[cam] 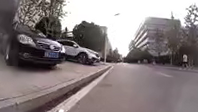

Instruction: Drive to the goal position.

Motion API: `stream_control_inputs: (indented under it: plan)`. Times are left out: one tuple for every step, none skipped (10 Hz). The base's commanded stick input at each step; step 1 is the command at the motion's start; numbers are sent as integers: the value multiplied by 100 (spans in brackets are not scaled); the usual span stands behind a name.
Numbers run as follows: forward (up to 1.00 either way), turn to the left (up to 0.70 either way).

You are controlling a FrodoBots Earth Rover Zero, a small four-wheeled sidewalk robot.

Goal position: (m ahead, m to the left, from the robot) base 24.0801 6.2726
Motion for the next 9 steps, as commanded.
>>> stream_control_inputs:
  plan:
    - [70, -12]
    - [70, -12]
    - [70, -12]
    - [70, -12]
    - [70, -12]
    - [70, -12]
    - [70, -12]
    - [70, -12]
    - [70, -12]
